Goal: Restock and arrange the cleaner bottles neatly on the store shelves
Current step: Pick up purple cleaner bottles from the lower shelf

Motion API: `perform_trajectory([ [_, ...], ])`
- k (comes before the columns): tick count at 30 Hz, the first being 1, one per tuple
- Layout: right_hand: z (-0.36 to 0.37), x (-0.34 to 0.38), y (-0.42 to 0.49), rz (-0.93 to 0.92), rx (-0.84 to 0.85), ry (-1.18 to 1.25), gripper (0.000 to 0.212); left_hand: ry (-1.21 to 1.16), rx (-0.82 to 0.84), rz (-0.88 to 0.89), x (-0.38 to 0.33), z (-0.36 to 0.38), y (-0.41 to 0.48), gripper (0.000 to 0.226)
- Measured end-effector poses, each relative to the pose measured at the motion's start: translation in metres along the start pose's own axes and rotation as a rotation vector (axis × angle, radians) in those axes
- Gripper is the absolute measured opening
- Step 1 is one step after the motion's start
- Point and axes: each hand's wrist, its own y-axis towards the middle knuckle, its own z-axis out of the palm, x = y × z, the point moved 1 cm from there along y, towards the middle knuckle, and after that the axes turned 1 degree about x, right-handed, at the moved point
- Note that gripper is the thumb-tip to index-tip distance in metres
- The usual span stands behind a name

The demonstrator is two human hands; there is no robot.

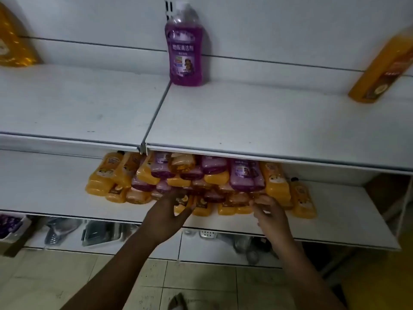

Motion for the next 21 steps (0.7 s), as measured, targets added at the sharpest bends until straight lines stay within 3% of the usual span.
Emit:
perform_trajectory([
  [3,0.005,0.004,0.008,0.069,-0.052,0.073,0.022,-0.117,0.079,0.032,-0.009,0.011,0.024,0.037],
  [6,0.008,0.010,0.012,0.148,-0.049,0.179,0.019,-0.298,0.060,-0.087,-0.019,0.024,0.047,0.032],
  [11,0.021,0.015,0.032,0.289,0.021,0.404,0.035,-0.926,-0.009,-0.487,-0.039,0.038,0.074,0.022],
  [14,0.031,0.014,0.047,0.467,0.080,0.659,0.035,-1.230,0.025,-0.682,-0.047,0.051,0.088,0.042],
  [18,0.040,0.013,0.065,0.540,0.090,0.773,0.055,-1.352,-0.043,-0.807,-0.061,0.061,0.104,0.052],
  [21,0.042,0.012,0.068,0.576,0.088,0.774,0.058,-1.368,-0.127,-0.858,-0.065,0.069,0.107,0.060],
])
